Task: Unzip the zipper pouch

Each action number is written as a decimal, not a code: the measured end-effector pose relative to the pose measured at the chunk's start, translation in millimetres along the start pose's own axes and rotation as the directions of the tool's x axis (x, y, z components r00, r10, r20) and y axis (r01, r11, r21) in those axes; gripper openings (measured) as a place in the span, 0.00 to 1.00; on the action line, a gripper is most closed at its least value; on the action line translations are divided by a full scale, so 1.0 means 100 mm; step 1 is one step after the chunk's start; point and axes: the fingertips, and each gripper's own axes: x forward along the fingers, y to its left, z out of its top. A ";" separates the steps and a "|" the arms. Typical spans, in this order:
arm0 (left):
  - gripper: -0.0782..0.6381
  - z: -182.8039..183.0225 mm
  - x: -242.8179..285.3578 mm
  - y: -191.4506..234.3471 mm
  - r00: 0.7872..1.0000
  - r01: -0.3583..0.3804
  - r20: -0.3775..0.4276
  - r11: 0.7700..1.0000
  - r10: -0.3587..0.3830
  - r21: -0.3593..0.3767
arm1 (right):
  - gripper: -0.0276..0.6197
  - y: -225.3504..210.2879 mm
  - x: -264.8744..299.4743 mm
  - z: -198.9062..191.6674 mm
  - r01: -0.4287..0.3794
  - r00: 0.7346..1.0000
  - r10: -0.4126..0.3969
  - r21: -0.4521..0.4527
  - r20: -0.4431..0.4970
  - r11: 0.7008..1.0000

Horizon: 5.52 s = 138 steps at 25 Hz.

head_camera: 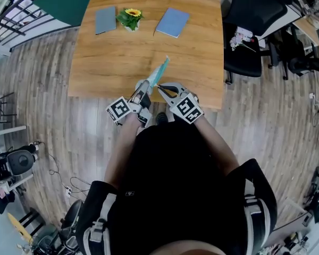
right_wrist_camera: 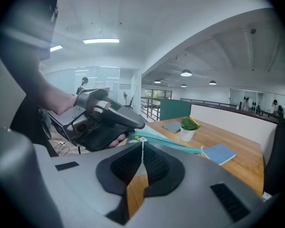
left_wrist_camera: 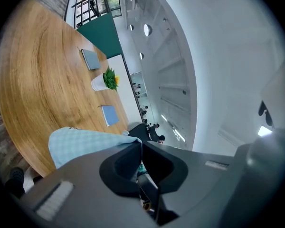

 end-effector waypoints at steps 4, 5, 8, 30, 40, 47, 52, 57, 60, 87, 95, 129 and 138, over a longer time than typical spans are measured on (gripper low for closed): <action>0.11 -0.01 0.01 -0.04 1.000 0.010 0.003 1.000 -0.010 -0.005 | 0.06 0.03 -0.02 0.01 -0.006 1.000 0.006 -0.007 0.005 1.000; 0.11 -0.02 0.02 -0.06 1.000 0.021 0.004 1.000 -0.021 -0.009 | 0.07 0.04 -0.02 0.01 -0.005 1.000 0.005 -0.008 0.006 1.000; 0.11 -0.02 0.01 -0.06 1.000 0.019 0.001 1.000 -0.019 -0.011 | 0.07 0.05 -0.02 0.01 0.001 1.000 -0.001 -0.011 0.007 1.000; 0.11 -0.07 -0.04 0.01 1.000 0.014 -0.019 1.000 -0.014 -0.013 | 0.06 0.00 0.02 0.06 0.011 1.000 -0.011 -0.045 0.000 0.999; 0.11 -0.04 -0.09 0.10 0.999 -0.041 -0.025 0.999 0.041 0.015 | 0.06 -0.06 0.04 0.08 0.052 0.998 -0.053 -0.068 -0.023 0.996; 0.11 -0.08 0.01 -0.03 0.999 0.036 -0.020 0.998 -0.037 -0.048 | 0.06 -0.10 0.03 0.07 0.077 0.997 -0.078 -0.054 -0.016 0.996; 0.11 -0.08 0.00 0.02 1.000 0.008 -0.025 0.999 -0.009 -0.035 | 0.05 -0.13 0.03 0.05 0.080 0.997 -0.081 -0.041 -0.020 0.996; 0.12 -0.05 0.00 0.00 0.999 0.032 0.004 0.997 -0.032 -0.063 | 0.05 -0.11 0.00 0.14 0.069 0.998 -0.070 -0.069 -0.003 0.995; 0.14 -0.05 0.00 0.08 1.000 0.026 0.016 0.997 -0.024 -0.078 | 0.05 -0.10 -0.01 0.19 0.064 0.998 -0.063 -0.077 0.014 0.995; 0.10 -0.01 0.06 -0.07 0.983 0.185 0.052 0.954 -0.178 -0.235 | 0.05 -0.16 -0.04 0.27 0.089 0.994 -0.085 -0.055 0.065 0.995; 0.10 -0.03 0.04 -0.09 0.983 0.184 0.035 0.961 -0.181 -0.206 | 0.05 -0.25 -0.06 0.23 0.109 0.992 -0.109 -0.001 0.067 0.994; 0.11 -0.06 0.05 -0.19 0.982 0.190 0.015 0.965 -0.190 -0.183 | 0.05 -0.36 -0.03 0.17 0.143 0.988 -0.144 0.025 0.058 0.989; 0.11 -0.07 0.04 -0.19 0.982 0.186 0.007 0.966 -0.188 -0.181 | 0.05 -0.38 -0.03 0.15 0.149 0.987 -0.151 0.042 0.054 0.988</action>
